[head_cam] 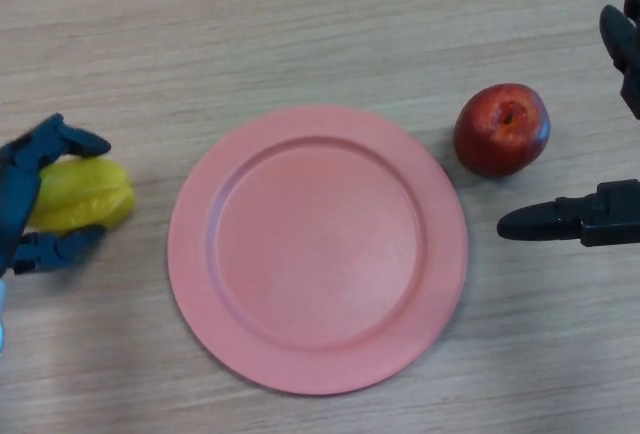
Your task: Pick up the yellow starfruit and place it on the plate
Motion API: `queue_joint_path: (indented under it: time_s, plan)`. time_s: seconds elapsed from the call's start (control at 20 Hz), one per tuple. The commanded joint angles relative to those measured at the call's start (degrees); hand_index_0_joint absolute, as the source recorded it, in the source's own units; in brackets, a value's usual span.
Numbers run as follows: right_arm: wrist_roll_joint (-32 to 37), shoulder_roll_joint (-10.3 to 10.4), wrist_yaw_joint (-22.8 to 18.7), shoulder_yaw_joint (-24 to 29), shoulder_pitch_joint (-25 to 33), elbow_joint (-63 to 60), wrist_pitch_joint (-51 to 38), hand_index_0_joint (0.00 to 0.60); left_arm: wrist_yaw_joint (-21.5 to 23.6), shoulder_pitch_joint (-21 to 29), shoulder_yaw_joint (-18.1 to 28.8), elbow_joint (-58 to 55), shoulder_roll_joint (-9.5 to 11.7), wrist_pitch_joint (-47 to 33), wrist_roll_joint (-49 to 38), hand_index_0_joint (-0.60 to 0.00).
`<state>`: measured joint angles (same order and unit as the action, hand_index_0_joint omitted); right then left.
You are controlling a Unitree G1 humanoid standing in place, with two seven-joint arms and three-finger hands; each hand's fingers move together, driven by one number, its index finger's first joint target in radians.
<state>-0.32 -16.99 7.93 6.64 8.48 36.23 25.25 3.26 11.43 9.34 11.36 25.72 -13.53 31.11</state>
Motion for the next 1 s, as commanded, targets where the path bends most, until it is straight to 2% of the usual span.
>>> queue_joint_path:
  time_s: [0.05,0.15,0.2,0.3,0.5,0.8,0.9,1.0]
  plan:
    - [0.5,-1.1,-0.7,3.2,1.8,3.9,-5.2,0.000,2.6,0.8,5.8,-14.0,2.1,-2.8,-2.0,-0.599]
    - [0.8,-1.1,-0.6,3.5,1.6,4.1,-5.3,0.000,-0.2,0.4,4.9,-20.6,0.8,-2.7,-1.2,-0.600]
    - [1.2,-1.0,-0.8,3.5,1.5,4.0,-5.3,0.000,-2.9,0.2,3.6,-24.4,-0.7,-2.0,-1.7,-0.600]
    - [1.0,-1.1,-1.0,3.5,1.5,4.1,-5.7,0.000,-3.8,-0.1,0.8,-28.2,-3.3,-2.1,-0.8,-0.600]
    - [1.7,-1.1,-1.0,3.8,1.4,3.8,-6.1,0.000,-8.1,-2.7,-5.1,-29.9,-7.6,-3.1,3.8,-0.600]
    - [2.3,-1.1,-1.6,3.8,1.2,4.0,-5.8,0.000,-8.8,-3.9,-8.3,-26.0,-9.0,-7.1,8.5,-0.600]
    - [1.3,-1.0,-1.4,3.5,0.8,3.6,-6.4,0.000,-13.2,-4.9,-8.6,-28.3,-10.5,-1.5,0.6,-0.600]
    - [1.2,-0.7,-1.4,3.3,0.8,3.9,-6.5,0.000,-14.1,-5.1,-8.9,-29.9,-10.8,3.1,-1.7,-0.600]
